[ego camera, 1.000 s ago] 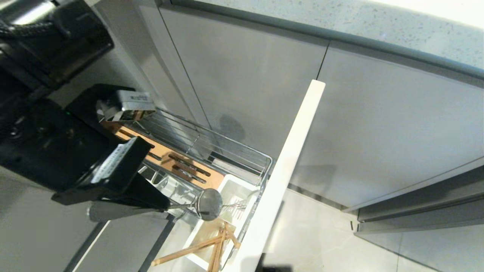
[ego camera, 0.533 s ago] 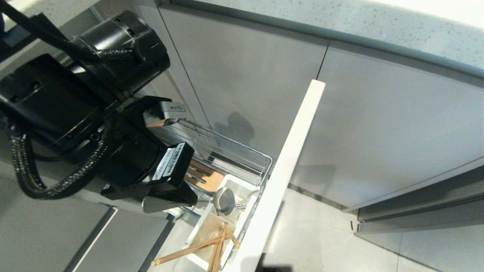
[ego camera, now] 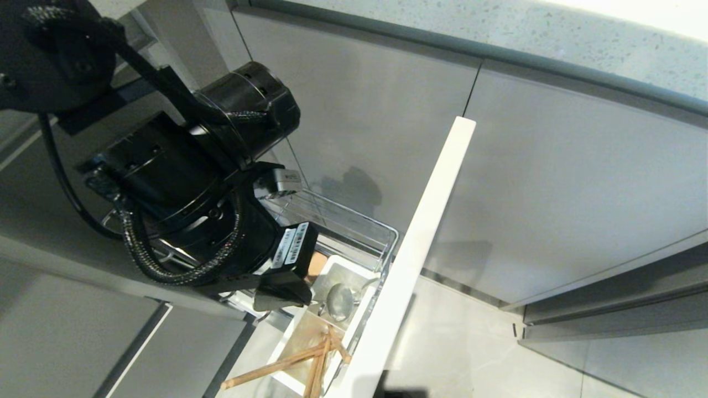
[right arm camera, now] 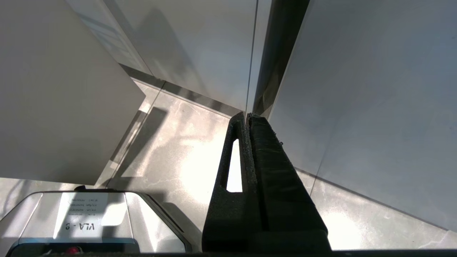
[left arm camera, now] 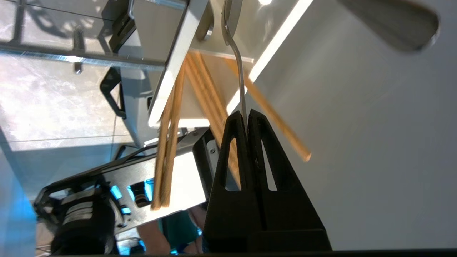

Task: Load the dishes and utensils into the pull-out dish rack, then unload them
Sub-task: Pick up the spoon and place it in the cupboard

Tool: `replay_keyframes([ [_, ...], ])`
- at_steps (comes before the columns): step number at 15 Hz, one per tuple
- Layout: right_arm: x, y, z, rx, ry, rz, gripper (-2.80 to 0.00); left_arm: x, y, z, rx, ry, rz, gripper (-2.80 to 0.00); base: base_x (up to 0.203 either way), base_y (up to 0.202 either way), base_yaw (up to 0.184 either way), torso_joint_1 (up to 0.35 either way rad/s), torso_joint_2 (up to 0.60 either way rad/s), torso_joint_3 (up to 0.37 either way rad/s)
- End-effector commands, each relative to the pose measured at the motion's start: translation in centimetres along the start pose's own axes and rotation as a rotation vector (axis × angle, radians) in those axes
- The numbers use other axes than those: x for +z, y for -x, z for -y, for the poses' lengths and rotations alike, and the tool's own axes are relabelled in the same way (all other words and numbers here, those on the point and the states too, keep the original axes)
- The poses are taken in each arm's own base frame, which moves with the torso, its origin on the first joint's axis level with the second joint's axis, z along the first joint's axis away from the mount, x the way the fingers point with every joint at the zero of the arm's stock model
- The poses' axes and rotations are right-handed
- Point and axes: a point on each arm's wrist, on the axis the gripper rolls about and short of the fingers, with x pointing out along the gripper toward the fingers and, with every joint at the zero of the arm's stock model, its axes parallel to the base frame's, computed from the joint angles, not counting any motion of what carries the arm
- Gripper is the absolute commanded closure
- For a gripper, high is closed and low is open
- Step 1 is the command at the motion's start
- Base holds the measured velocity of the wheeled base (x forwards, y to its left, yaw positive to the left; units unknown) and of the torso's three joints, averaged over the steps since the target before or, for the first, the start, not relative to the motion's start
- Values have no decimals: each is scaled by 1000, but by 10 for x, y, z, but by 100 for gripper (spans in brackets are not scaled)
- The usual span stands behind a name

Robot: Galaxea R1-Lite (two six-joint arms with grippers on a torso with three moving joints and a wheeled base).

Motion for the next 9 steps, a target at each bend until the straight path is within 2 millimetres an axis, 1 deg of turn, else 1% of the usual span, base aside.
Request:
replay_keyframes([
  [1, 0, 0, 0, 0, 0, -2, 0, 5, -13, 2, 21, 12, -32, 0, 0, 0, 0, 0, 0, 0],
  [5, 0, 0, 0, 0, 0, -2, 0, 17, -30, 9, 35, 73, -47, 0, 0, 0, 0, 0, 0, 0],
  [9, 0, 0, 0, 0, 0, -2, 0, 24, -45, 11, 62, 89, -57, 0, 0, 0, 0, 0, 0, 0],
])
